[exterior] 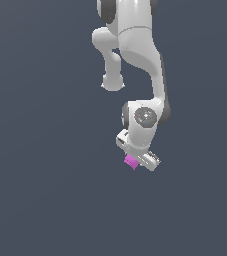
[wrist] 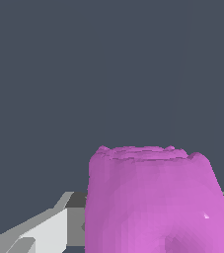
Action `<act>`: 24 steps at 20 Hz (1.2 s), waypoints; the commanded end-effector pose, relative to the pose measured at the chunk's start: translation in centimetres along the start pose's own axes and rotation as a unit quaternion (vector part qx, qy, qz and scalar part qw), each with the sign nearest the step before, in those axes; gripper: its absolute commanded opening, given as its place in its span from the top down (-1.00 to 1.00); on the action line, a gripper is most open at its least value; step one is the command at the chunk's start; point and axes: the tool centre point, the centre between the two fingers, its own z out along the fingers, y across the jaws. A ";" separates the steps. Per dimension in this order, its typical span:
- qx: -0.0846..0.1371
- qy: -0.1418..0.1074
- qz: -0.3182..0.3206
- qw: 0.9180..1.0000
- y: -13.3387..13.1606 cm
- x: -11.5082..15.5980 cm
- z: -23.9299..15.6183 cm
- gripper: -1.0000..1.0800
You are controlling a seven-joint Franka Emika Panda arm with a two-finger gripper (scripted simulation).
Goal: Pick up the object and move it to a goal position.
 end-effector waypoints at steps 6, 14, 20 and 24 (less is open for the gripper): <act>0.000 0.000 0.000 1.000 2.7 0.7 -0.2 1.00; 0.000 0.000 0.000 1.000 9.3 2.4 -0.7 1.00; 0.000 0.000 0.000 1.000 14.0 3.7 -1.0 1.00; 0.000 0.000 0.000 1.000 16.0 4.4 -1.1 1.00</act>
